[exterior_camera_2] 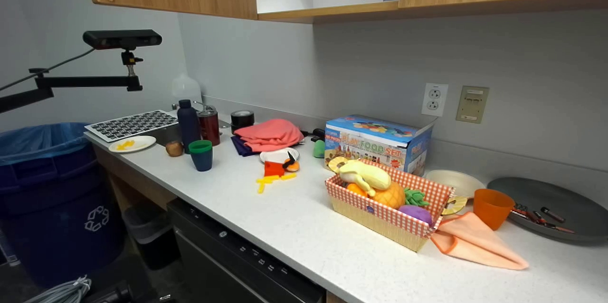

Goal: Close the cabinet completely

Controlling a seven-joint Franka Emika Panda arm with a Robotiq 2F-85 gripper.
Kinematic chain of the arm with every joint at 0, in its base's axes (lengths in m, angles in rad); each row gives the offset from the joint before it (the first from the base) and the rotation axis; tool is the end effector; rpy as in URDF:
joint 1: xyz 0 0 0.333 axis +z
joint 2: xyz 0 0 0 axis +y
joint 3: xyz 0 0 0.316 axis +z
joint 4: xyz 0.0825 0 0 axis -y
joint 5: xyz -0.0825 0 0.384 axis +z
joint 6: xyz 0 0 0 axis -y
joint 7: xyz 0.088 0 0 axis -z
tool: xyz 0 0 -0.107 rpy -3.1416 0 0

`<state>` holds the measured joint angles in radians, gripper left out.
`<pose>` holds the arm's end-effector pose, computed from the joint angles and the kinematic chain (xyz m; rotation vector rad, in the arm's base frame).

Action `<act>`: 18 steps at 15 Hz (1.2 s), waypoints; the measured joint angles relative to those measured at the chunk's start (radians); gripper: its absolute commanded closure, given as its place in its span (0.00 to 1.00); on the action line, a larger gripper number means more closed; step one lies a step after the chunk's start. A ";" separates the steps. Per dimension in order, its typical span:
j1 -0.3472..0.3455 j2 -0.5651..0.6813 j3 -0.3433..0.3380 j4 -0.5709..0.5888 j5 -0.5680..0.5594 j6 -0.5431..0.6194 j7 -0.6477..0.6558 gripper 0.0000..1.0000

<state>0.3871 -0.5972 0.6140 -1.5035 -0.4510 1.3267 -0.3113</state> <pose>0.0917 0.3172 0.8541 2.0874 1.2683 0.7248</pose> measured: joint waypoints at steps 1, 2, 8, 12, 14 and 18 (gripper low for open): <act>-0.006 0.000 0.006 -0.013 -0.026 0.015 0.015 0.00; -0.012 0.000 0.014 -0.023 -0.050 0.025 0.030 0.00; -0.037 -0.001 0.068 -0.044 -0.208 0.028 0.063 0.00; -0.038 0.000 0.083 -0.048 -0.251 0.009 0.063 0.00; -0.038 0.003 0.089 -0.043 -0.245 -0.034 0.063 0.00; -0.038 0.008 0.092 -0.038 -0.245 -0.046 0.063 0.00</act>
<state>0.3492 -0.5896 0.7063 -1.5414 -0.6960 1.2808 -0.2486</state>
